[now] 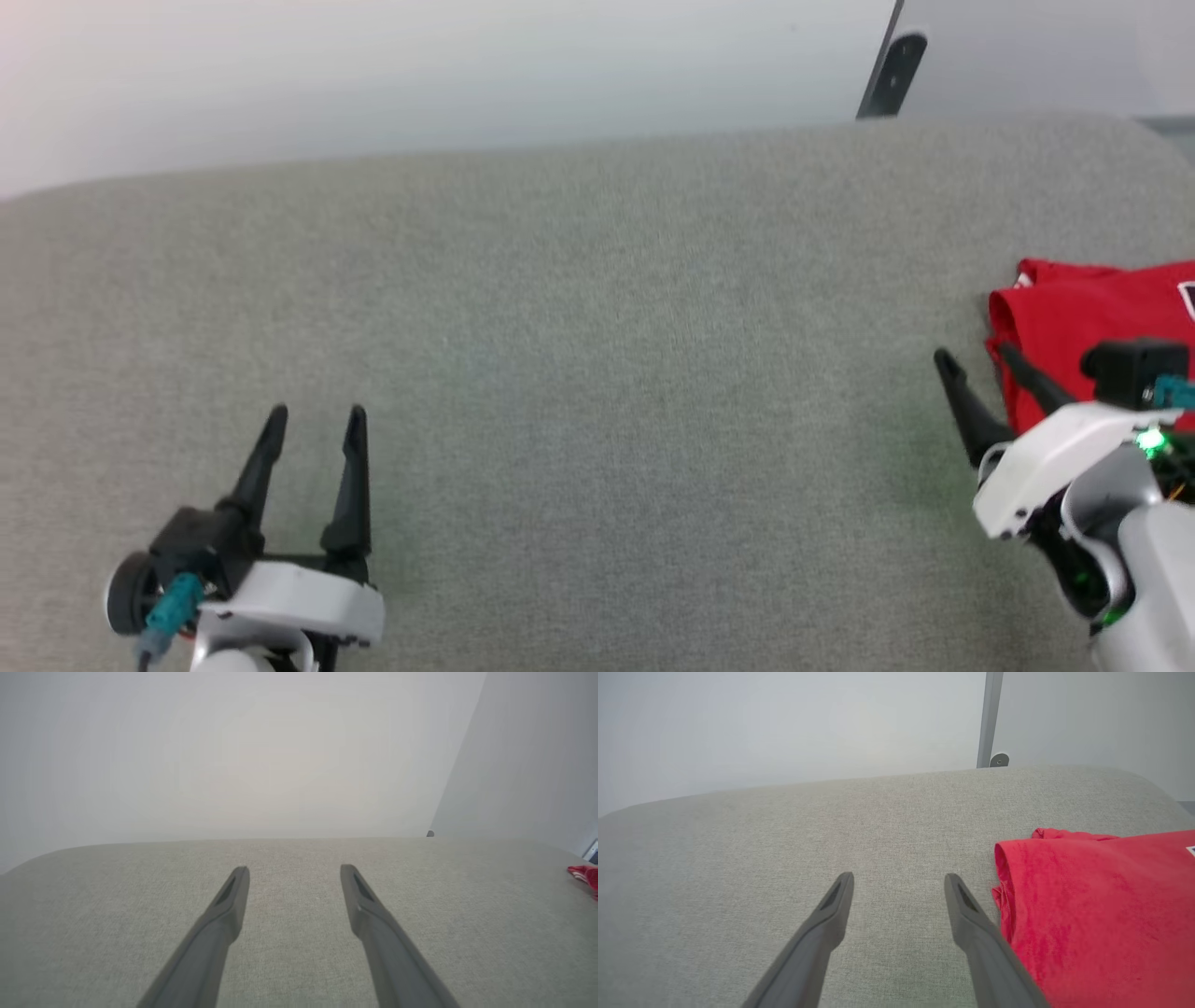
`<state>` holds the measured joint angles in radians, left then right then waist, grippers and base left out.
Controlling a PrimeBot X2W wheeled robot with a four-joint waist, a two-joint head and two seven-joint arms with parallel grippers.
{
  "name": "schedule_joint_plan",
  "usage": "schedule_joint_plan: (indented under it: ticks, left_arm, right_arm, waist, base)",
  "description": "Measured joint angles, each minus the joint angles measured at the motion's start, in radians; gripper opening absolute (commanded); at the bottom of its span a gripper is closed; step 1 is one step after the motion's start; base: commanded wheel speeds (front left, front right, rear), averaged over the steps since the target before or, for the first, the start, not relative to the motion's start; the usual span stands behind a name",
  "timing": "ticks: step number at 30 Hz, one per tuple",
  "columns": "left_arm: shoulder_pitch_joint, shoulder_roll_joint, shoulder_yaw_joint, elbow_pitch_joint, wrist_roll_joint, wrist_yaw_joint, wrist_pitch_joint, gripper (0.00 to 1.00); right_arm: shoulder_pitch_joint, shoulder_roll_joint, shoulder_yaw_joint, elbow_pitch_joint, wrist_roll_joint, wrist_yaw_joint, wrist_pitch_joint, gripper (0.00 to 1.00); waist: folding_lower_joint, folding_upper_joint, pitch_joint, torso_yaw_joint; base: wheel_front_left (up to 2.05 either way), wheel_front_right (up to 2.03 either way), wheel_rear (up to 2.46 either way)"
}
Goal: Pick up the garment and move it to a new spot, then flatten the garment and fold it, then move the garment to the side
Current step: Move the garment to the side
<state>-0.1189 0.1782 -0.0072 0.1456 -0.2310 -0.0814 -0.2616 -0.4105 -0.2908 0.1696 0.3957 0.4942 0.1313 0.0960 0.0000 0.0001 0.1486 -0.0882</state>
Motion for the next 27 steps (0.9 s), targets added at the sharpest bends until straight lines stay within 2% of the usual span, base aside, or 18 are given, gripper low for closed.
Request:
schedule_joint_plan:
  ticks: [6,14,27]
  left_arm:
    - [0.051,-0.008,-0.024,0.028,0.002,0.002,0.0,1.0]
    - [0.169,-0.034,-0.04,0.009,0.003,0.015,0.0,1.0]
    - [0.301,-0.026,-0.027,-0.137,0.016,0.048,-0.001,1.0]
  right_arm:
    - [0.089,0.007,-0.016,-0.056,-0.005,0.0,-0.034,1.0]
    - [0.26,0.03,-0.12,-0.18,-0.012,0.0,-0.041,1.0]
    - [0.454,0.096,-0.258,-0.446,-0.064,0.0,0.062,1.0]
  waist:
    - [0.0,-0.0001,-0.061,0.014]
    - [0.0,-0.0001,-0.129,0.036]
    - [0.0,0.0,-0.161,0.053]
  base:
    - [0.0,0.0,0.0]
    - [0.0,0.0,0.0]
    - [0.0,0.0,0.0]
